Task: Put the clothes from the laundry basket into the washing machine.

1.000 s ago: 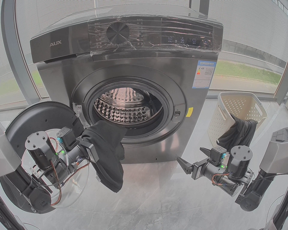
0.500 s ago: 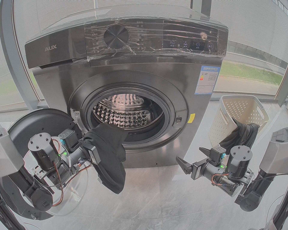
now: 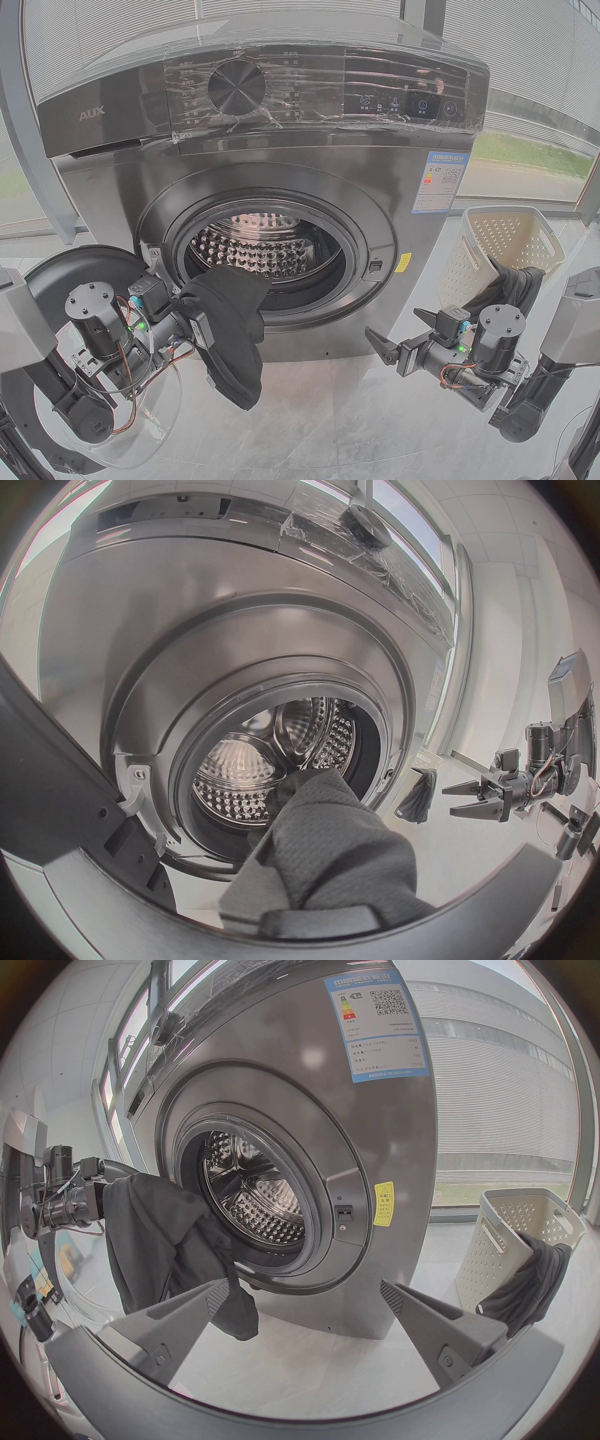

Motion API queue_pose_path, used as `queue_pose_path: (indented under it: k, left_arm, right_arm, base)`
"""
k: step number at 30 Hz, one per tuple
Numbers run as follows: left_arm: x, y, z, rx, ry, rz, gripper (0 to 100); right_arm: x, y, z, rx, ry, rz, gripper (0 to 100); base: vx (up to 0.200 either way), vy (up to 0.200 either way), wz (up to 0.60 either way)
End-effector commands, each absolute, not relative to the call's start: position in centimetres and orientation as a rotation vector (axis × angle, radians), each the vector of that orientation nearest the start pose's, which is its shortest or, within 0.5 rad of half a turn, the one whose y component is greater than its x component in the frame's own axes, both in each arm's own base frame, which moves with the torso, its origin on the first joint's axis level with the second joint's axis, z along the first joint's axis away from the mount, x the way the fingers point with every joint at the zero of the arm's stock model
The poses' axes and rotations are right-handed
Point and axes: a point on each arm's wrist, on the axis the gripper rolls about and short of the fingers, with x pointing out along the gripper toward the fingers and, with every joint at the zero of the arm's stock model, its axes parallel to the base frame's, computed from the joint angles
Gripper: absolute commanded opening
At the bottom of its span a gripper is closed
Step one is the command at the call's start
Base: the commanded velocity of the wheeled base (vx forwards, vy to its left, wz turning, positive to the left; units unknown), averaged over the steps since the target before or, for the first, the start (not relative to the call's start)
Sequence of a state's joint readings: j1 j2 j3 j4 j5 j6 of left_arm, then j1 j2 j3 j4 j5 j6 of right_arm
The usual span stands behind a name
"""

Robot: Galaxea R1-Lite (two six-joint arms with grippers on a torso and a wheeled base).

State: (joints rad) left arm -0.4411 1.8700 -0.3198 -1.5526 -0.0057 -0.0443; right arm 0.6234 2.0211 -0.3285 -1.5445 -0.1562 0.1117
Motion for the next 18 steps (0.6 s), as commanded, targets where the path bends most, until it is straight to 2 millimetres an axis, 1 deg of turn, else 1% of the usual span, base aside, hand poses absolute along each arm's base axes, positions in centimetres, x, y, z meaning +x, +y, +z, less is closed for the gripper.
queue_pose_path:
  k: [1,6,18]
  left_arm:
    - [24.52,-11.57,11.22,-0.044,0.008,-0.446,0]
    - [24.49,-11.64,11.05,-0.044,0.016,-0.449,0]
    - [24.47,-11.82,10.99,-0.044,0.018,-0.454,0]
  right_arm:
    - [23.37,16.40,7.18,0.052,0.166,0.458,100]
    - [23.31,16.42,7.20,0.052,0.166,0.460,100]
    - [23.19,16.43,7.13,0.050,0.171,0.463,100]
  base:
    - [0.200,0.000,0.00]
    - [0.200,0.000,0.00]
    - [0.000,0.000,0.00]
